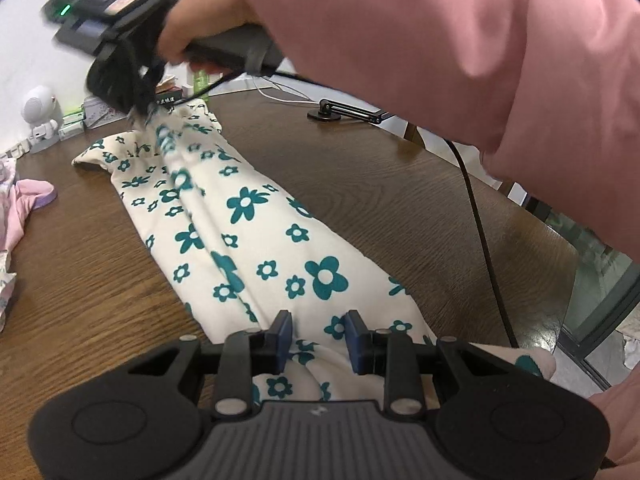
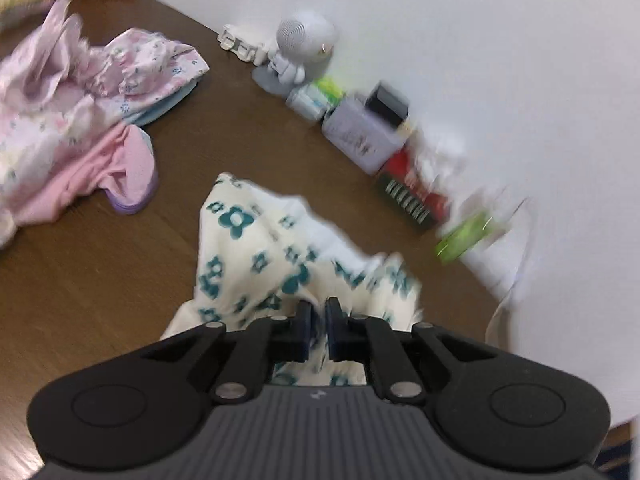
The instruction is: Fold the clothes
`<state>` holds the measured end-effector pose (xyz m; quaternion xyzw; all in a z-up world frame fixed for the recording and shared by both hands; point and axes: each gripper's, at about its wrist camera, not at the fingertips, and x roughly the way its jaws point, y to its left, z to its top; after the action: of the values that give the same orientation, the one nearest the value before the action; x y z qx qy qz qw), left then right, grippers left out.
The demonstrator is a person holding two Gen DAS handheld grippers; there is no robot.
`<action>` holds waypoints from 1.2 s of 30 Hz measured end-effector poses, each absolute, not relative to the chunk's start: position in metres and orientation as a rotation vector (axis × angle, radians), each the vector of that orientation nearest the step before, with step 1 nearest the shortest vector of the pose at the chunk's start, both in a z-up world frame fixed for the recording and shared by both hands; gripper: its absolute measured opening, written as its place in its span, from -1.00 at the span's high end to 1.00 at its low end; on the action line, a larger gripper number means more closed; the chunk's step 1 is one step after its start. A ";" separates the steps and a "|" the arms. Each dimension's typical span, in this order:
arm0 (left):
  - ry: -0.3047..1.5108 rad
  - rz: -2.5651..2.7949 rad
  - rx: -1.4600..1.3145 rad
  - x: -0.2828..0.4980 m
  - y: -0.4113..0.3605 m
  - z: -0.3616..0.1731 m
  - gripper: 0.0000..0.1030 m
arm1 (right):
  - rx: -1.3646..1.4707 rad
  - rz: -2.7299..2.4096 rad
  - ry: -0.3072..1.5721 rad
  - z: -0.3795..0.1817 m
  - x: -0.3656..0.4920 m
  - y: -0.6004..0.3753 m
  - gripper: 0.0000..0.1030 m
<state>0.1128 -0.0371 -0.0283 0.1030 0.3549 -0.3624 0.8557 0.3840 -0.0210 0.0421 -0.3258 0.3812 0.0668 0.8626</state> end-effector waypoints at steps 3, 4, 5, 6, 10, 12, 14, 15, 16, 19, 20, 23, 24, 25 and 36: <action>0.748 -0.759 0.207 0.113 -0.036 -0.028 0.49 | -0.767 0.156 0.808 0.018 0.384 0.000 0.87; 0.749 -0.759 0.205 0.113 -0.036 -0.028 0.49 | -0.774 0.163 0.817 0.011 0.385 0.005 0.87; 0.750 -0.758 0.203 0.113 -0.036 -0.028 0.49 | -0.761 0.174 0.824 0.006 0.386 0.008 0.86; 0.752 -0.758 0.200 0.114 -0.036 -0.028 0.49 | -0.735 0.184 0.832 0.004 0.388 0.009 0.84; 0.764 -0.775 0.165 0.118 -0.033 -0.026 0.41 | -0.492 0.263 0.853 0.024 0.391 -0.021 0.02; 0.771 -0.797 0.097 0.123 -0.025 -0.021 0.12 | -0.279 0.331 0.861 0.043 0.388 -0.055 -0.24; 0.743 -0.818 0.022 0.126 -0.013 -0.009 -0.05 | -0.079 0.381 0.847 0.061 0.381 -0.096 -0.31; 0.722 -0.819 -0.005 0.129 -0.007 -0.002 -0.14 | 0.006 0.396 0.832 0.070 0.377 -0.119 -0.36; 0.699 -0.816 -0.031 0.132 0.000 0.007 -0.22 | 0.043 0.388 0.820 0.073 0.374 -0.137 -0.44; 0.651 -0.745 -0.083 0.154 0.014 0.031 -0.63 | 0.064 0.302 0.802 0.077 0.369 -0.184 -0.46; 0.643 -0.710 -0.093 0.167 0.017 0.036 -0.64 | 0.084 0.284 0.809 0.074 0.370 -0.196 -0.46; 0.654 -0.614 -0.119 0.224 0.019 0.042 -0.64 | 0.159 0.237 0.837 0.060 0.378 -0.228 -0.34; 0.671 -0.566 -0.136 0.248 0.019 0.040 -0.63 | 0.185 0.225 0.844 0.054 0.381 -0.235 -0.33; 0.688 -0.519 -0.154 0.272 0.019 0.037 -0.62 | 0.217 0.214 0.850 0.048 0.386 -0.242 -0.31; 0.859 -0.252 -0.289 0.439 0.016 -0.019 -0.10 | 0.403 0.241 0.933 -0.018 0.458 -0.247 -0.03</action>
<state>0.4391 0.0161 -0.0185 -0.1392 0.4137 -0.1216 0.8914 0.4582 -0.2473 -0.0185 0.1925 0.4456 0.1150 0.8667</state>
